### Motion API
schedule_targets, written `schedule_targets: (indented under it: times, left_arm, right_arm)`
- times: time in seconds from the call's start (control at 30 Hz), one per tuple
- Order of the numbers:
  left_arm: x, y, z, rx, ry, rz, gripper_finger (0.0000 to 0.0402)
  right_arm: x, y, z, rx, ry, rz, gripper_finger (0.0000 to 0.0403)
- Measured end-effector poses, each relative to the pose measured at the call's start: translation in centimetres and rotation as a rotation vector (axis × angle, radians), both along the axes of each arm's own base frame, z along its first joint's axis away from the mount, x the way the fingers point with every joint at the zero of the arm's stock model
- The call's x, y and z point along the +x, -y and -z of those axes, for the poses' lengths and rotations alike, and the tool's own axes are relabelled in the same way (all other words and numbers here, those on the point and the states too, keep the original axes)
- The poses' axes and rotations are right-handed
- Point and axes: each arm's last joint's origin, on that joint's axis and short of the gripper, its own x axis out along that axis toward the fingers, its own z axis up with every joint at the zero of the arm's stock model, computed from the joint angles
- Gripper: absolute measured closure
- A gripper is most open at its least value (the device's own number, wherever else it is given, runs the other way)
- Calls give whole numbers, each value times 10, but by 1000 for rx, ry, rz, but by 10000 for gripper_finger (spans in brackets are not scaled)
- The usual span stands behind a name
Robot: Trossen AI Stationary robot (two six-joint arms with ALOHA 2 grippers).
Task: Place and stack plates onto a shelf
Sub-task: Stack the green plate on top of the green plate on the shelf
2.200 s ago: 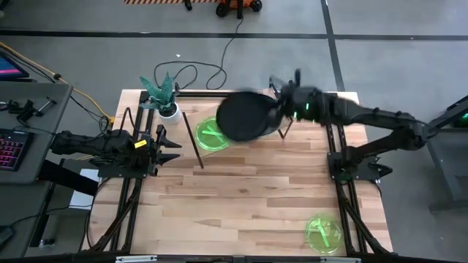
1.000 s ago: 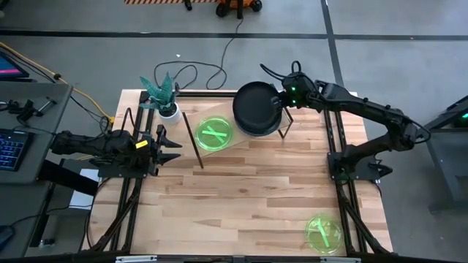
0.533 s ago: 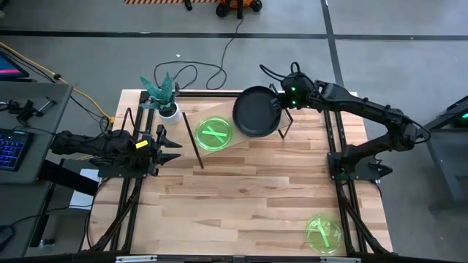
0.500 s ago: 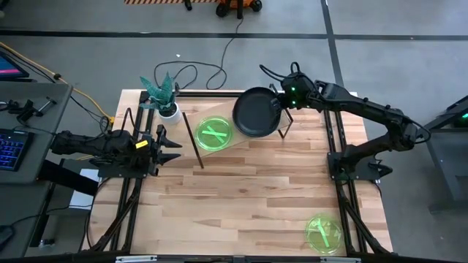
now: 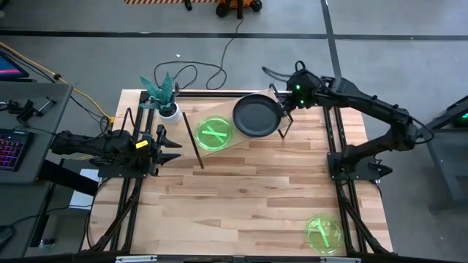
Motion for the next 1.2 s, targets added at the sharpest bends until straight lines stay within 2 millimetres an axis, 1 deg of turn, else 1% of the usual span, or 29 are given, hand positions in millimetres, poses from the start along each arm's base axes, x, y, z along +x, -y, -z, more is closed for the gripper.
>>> schedule_targets:
  times: [0.07, 0.17, 0.33, 0.47, 0.57, 0.67, 0.77, 0.87, 0.93, 1.03, 1.13, 1.2]
  left_arm:
    - [0, 0, 0, 0, 0, 0, 259]
    - [0, 0, 0, 0, 0, 0, 259]
    - [0, 0, 0, 0, 0, 0, 259]
    - [0, 0, 0, -2, -1, 0, 259]
    - [0, 0, 0, -2, -1, 0, 259]
    - [0, 0, 0, -29, -2, 2, 259]
    - [0, 0, 0, -44, -2, 2, 259]
    - [0, 0, 0, -44, -2, 3, 259]
    - [0, 0, 0, -44, -2, 2, 259]
    - [0, 0, 0, -44, -2, 2, 259]
    - [0, 0, 0, -35, -1, 2, 259]
    - [0, 0, 0, -22, -1, 1, 259]
  right_arm:
    - [-2, -10, 2, 43, -33, -36, 252]
    - [-5, -31, 10, 138, -100, -119, 251]
    - [-11, -81, 26, 287, -216, -224, 251]
    - [-17, -124, 42, 386, -244, -238, 251]
    - [-24, -158, 65, 450, -311, -224, 251]
    - [-35, -190, 96, 529, -359, -180, 251]
    - [-46, -221, 129, 687, -375, -141, 251]
    - [-56, -248, 158, 860, -340, -132, 251]
    - [-64, -262, 174, 952, -309, -109, 253]
    - [-77, -274, 192, 1049, -292, -29, 263]
    - [-90, -279, 204, 1093, -318, 55, 285]
    - [-96, -282, 208, 1106, -336, 103, 305]
